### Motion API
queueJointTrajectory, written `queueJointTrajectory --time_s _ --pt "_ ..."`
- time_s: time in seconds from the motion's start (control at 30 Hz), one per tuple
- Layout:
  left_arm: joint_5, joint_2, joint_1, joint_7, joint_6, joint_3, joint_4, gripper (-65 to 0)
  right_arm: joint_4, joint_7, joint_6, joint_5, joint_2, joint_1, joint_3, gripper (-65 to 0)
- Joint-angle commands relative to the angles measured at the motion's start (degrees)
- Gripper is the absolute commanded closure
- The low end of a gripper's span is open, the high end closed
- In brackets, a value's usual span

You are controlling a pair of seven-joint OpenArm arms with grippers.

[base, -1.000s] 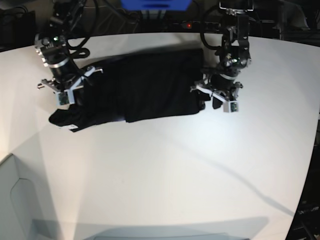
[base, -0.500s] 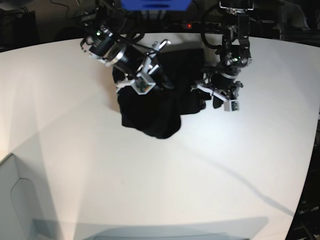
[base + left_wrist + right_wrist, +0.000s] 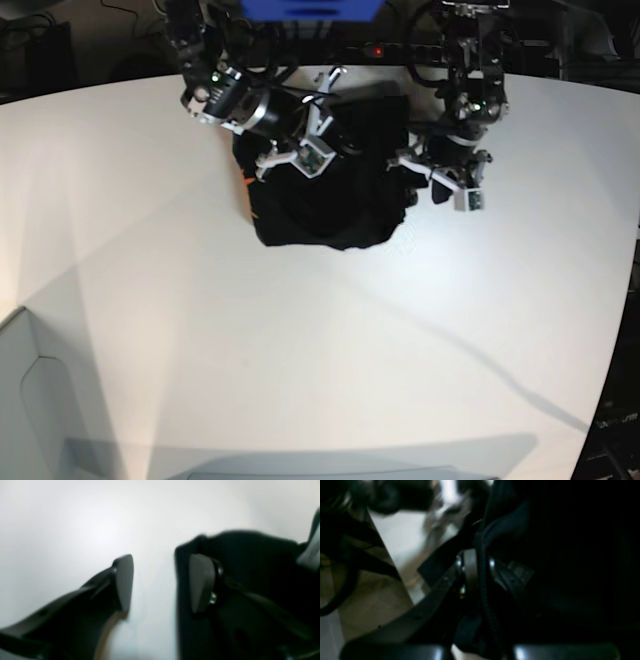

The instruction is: Fold the T-shirt properly

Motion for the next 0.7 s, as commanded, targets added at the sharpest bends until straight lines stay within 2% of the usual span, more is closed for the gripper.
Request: queueJointTrajectory --time_s 0.0,0.2,0.37,0.47,0.53,0.67 --pt "-0.4 -0.35 0.16 -1.62 -0.14 -0.95 3.26 -34.6 0.84 1.35 0.17 1.35 -0.45 0.3 -0.16 0.0" --pt "-0.75 -0.35 5.0 -1.62 -0.14 -6.84 10.73 -34.7 0.57 1.26 0.17 1.35 -0.45 0.57 -0.33 0.0" --pt "-0.75 -0.35 7.02 -1.62 -0.49 -10.18 10.29 -34.7 0.57 1.26 0.17 1.35 -0.63 0.57 -0.42 0.0" --pt "-0.75 -0.35 7.81 -1.62 -0.58 -11.5 9.77 -34.7 0.57 0.74 0.17 1.35 -1.86 1.18 -0.6 0.0" --pt "-0.75 -0.35 8.16 -1.62 -0.67 -12.47 9.77 -34.7 0.66 0.74 0.17 1.35 -2.12 1.27 -0.51 -4.8" --pt "-0.84 -0.35 8.6 -1.62 -0.67 -14.05 9.94 -34.7 1.54 0.74 0.17 1.52 -2.21 1.01 -0.77 -20.1"
